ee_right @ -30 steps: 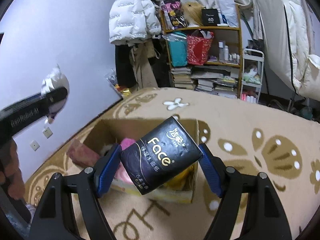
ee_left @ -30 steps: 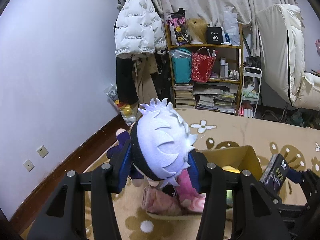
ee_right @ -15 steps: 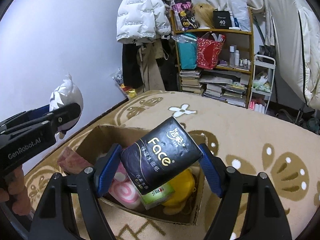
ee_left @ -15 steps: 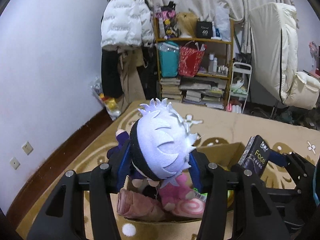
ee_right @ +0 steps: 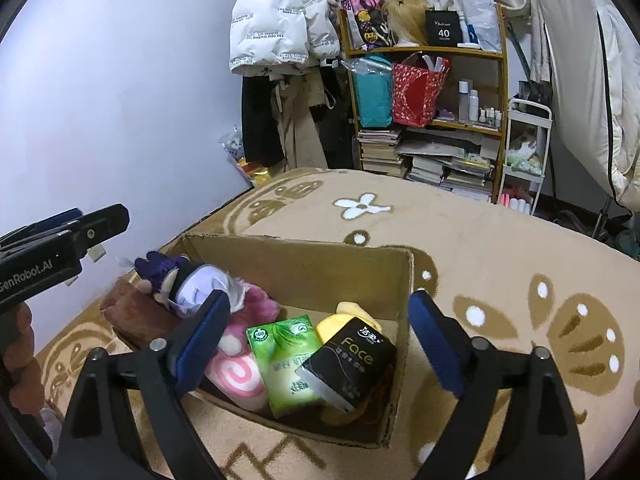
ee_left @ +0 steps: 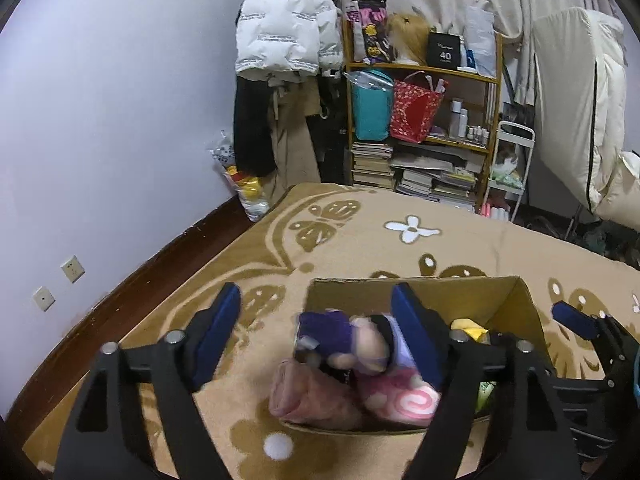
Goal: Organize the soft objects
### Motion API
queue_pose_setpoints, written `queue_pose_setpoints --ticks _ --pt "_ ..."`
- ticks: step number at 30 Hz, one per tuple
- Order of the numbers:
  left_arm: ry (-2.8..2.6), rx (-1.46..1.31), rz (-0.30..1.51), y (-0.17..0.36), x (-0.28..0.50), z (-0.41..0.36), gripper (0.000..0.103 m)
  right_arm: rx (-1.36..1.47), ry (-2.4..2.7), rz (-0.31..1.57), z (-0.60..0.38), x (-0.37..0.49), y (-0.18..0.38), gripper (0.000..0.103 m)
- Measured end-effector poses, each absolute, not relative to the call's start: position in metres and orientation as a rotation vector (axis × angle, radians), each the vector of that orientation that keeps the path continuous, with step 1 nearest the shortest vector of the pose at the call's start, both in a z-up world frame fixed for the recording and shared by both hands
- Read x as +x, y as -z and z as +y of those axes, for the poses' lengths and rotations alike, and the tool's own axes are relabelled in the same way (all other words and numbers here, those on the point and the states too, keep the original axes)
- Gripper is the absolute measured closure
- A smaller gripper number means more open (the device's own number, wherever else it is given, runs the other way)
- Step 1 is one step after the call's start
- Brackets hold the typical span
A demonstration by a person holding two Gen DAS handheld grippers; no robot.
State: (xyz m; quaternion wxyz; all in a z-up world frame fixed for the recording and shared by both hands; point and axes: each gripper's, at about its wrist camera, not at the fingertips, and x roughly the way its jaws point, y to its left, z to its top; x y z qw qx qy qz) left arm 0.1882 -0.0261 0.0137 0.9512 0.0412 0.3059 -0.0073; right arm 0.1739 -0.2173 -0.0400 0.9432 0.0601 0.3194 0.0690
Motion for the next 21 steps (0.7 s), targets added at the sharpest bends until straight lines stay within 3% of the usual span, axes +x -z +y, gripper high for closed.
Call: queue_pose_setpoints --ticks 4,21 --pt "-0.016 0.072 0.610 -0.021 0.179 -0.018 0.006 0.122 -0.123 0.642 -0.217 0.168 0.035 0.000" --pt "-0.043 0.100 0.558 -0.071 0.107 0.019 0.000 0.115 -0.089 0.561 -0.216 0.112 -0.023 0.000"
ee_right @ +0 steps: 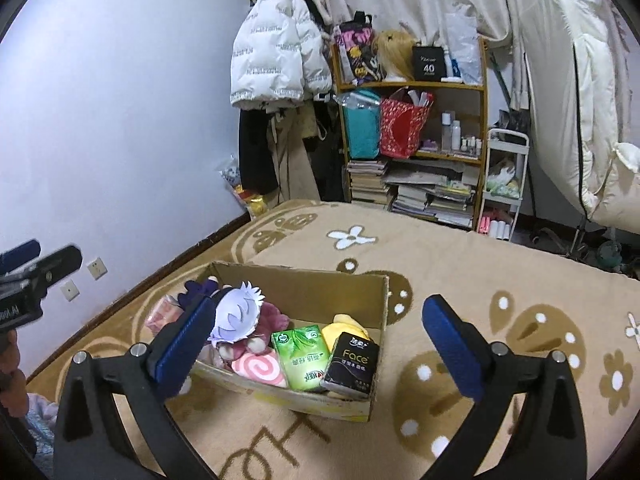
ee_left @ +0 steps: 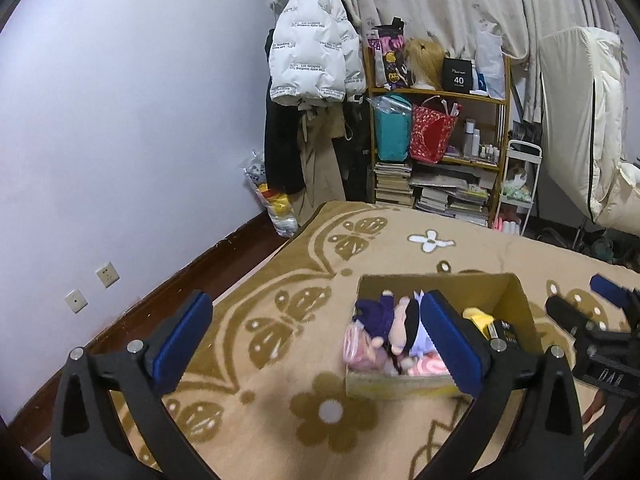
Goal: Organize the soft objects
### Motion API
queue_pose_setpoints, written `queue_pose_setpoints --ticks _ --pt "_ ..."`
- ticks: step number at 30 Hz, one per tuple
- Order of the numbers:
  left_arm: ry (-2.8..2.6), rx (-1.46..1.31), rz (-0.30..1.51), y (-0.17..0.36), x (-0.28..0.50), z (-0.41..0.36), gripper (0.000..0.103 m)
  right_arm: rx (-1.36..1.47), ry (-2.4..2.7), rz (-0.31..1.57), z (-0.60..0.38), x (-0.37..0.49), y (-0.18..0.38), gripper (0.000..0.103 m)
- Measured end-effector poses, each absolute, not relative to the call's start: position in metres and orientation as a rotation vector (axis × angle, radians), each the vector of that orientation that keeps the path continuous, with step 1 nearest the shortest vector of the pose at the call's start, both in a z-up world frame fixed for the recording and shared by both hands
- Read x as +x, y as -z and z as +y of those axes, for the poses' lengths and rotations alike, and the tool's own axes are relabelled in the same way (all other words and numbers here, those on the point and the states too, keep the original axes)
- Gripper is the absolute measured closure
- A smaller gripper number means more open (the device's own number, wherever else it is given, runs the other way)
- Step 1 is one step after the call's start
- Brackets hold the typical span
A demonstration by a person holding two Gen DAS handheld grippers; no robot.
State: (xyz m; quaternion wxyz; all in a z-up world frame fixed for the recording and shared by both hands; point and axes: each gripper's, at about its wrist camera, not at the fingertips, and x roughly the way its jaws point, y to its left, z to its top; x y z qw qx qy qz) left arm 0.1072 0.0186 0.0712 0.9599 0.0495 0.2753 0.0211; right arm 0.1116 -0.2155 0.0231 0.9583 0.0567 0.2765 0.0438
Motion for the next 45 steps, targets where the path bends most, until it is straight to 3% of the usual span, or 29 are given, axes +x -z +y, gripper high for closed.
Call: queue_pose_setpoints --ticks 18,30,45 --pt "-0.069 0.138 0.392 -0.092 0.003 0.034 0.000 0.125 -0.043 0.442 -0.227 0.024 -0.066 0.000" --pt "-0.072 0.175 0.302 -0.084 -0.029 0.035 0.000 0.115 -0.030 0.428 -0.228 -0.008 -0.037 0.000" --pt "-0.075 0.203 0.413 -0.049 -0.014 0.027 0.000 0.142 -0.021 0.505 -0.242 0.005 0.002 0.000"
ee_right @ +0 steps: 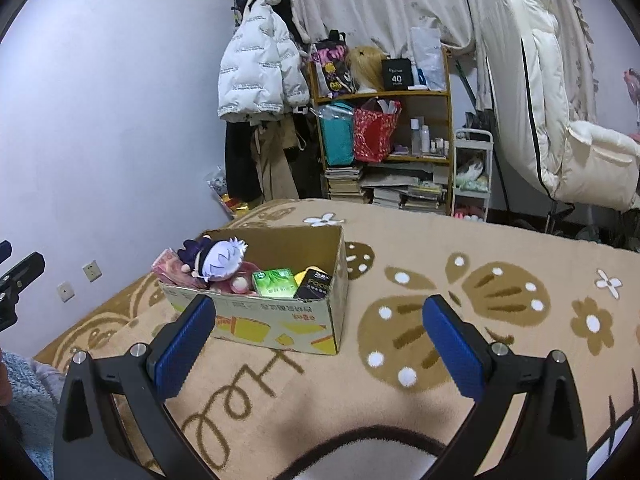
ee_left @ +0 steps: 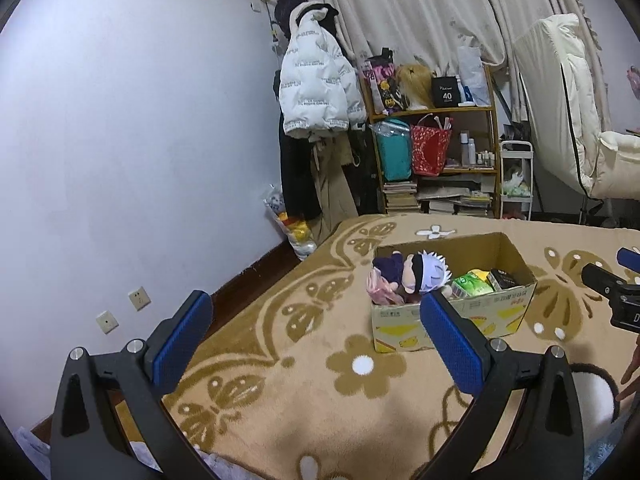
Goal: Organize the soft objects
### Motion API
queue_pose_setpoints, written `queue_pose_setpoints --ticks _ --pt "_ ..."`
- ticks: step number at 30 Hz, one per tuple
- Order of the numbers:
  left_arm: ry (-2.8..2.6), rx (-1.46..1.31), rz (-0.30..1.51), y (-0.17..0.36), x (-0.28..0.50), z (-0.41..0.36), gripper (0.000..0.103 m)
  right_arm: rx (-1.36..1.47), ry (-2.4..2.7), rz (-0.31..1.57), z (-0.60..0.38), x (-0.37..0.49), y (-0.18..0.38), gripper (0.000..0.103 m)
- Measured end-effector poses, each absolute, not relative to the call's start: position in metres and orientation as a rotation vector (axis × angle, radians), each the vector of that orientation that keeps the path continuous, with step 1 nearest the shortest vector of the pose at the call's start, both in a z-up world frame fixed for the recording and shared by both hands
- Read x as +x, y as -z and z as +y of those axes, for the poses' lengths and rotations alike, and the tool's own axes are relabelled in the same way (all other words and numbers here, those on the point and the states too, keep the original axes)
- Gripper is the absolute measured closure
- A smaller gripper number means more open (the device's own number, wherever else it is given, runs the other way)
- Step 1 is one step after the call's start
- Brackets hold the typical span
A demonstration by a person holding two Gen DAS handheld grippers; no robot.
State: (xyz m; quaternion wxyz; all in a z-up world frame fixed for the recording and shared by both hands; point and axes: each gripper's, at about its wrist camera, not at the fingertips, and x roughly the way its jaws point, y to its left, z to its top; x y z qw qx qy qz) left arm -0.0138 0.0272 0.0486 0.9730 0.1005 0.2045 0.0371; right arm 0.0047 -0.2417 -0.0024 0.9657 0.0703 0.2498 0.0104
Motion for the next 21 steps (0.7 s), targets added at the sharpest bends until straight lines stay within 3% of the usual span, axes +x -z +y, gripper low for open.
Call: queue_pose_setpoints --ticks 21 --pt "-0.052 0.182 0.484 -0.035 0.005 0.023 0.000 0.135 -0.026 0.521 -0.240 0.008 0.009 0.000"
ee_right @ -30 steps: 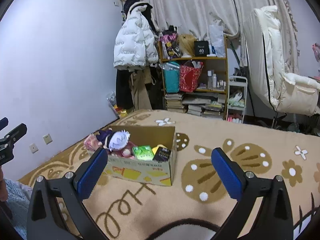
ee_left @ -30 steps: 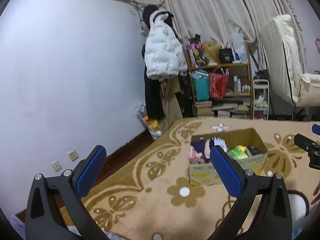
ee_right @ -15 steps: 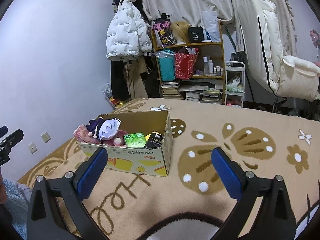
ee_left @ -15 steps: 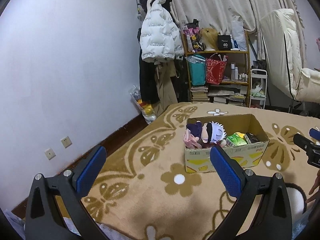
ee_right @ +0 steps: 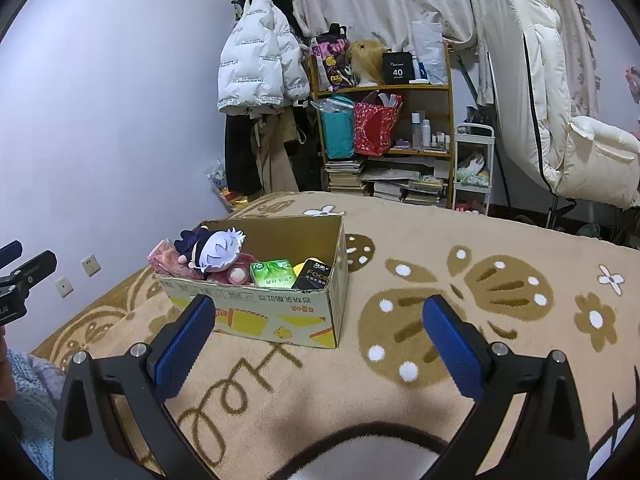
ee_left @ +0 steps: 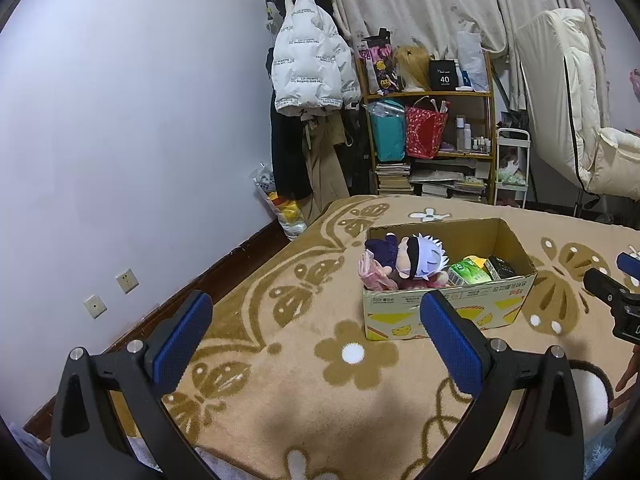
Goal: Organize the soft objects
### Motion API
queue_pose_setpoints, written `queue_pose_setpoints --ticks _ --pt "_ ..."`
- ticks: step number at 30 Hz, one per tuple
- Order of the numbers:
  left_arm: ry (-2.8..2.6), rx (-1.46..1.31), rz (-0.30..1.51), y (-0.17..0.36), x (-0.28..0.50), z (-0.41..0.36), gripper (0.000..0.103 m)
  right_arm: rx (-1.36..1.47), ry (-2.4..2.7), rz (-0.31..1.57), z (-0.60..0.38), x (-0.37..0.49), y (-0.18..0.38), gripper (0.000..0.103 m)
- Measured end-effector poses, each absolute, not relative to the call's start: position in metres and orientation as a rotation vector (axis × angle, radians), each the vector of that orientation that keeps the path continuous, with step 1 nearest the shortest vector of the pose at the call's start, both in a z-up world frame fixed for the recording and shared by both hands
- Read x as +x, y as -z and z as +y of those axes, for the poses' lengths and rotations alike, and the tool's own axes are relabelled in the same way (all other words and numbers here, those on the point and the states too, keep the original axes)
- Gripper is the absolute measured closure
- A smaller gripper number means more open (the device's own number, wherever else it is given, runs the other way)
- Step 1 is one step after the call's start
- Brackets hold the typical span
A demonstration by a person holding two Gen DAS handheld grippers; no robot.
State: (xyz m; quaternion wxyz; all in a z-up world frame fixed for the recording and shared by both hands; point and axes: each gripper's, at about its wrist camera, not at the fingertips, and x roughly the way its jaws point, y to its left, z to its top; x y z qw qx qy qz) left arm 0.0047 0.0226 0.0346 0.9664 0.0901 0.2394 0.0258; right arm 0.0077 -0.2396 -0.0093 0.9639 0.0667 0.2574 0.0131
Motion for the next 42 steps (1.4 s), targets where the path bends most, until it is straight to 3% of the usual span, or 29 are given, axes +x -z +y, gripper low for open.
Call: queue_pose_setpoints --ticks 42 --pt "-0.037 0.222 0.493 -0.0297 0.0050 0.0216 0.000 0.141 -0.015 0.511 -0.2464 0.0044 0.0115 0.000"
